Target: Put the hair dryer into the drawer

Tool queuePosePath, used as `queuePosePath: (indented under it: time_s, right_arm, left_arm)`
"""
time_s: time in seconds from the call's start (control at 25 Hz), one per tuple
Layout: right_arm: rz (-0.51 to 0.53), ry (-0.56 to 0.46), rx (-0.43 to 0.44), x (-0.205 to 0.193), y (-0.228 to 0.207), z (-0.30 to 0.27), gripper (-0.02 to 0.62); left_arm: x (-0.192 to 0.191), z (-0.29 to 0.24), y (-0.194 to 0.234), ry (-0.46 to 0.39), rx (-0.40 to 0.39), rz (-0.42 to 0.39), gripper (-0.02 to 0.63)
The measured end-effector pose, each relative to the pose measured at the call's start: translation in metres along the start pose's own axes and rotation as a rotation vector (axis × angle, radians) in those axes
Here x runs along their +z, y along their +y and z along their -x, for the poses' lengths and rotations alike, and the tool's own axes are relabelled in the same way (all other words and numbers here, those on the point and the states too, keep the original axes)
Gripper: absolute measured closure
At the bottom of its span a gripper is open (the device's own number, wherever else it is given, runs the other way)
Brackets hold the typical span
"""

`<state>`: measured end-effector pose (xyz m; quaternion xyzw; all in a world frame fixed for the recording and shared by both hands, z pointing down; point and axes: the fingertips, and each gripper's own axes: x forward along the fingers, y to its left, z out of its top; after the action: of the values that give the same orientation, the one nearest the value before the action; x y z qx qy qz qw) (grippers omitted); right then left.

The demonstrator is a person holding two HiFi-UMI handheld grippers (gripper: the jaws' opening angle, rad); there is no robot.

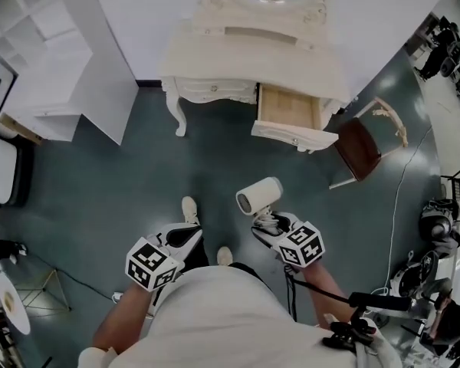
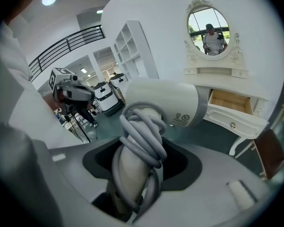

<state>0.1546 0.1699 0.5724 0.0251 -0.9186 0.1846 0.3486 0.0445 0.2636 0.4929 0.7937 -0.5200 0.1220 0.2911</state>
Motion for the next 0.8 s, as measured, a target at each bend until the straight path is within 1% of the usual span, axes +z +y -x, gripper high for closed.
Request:
queuePosePath:
  time_s: [0.16,0.24,0.36,0.48,0.56,0.68,0.8]
  right_arm:
    - [-0.051,0.008,-0.061,0.024,-0.044,-0.018,0.356]
    - [-0.094,0.002,-0.091,0.042,-0.064,-0.029,0.356]
    - [-0.173,-0.016,-0.149,0.074,-0.098,-0.040,0.356]
    - [-0.223,-0.017,-0.206,0.104,-0.133,-0.051,0.356]
    - [-0.265,-0.024,-0.240,0.123,-0.156,-0.064,0.356]
    - [-0.332,-0.042,-0.288,0.146,-0.190,-0.084,0.356]
    - [-0.410,-0.048,-0.329,0.162,-0.227,-0.100,0.356]
  left_arm:
    - [0.032,-0.029,0.045,-0.005,-0.068,-0.028,0.606]
    - [0.048,-0.042,0.073,0.008,-0.105,-0.040,0.606]
    - [0.082,-0.061,0.107,0.030,-0.166,-0.099,0.606]
    - [0.117,-0.072,0.138,0.023,-0.225,-0.142,0.606]
    - [0.132,-0.075,0.162,0.025,-0.248,-0.154,0.606]
    - [0.144,-0.076,0.198,0.040,-0.273,-0.167,0.606]
    - [0.151,-0.084,0.229,0.063,-0.279,-0.157,0.606]
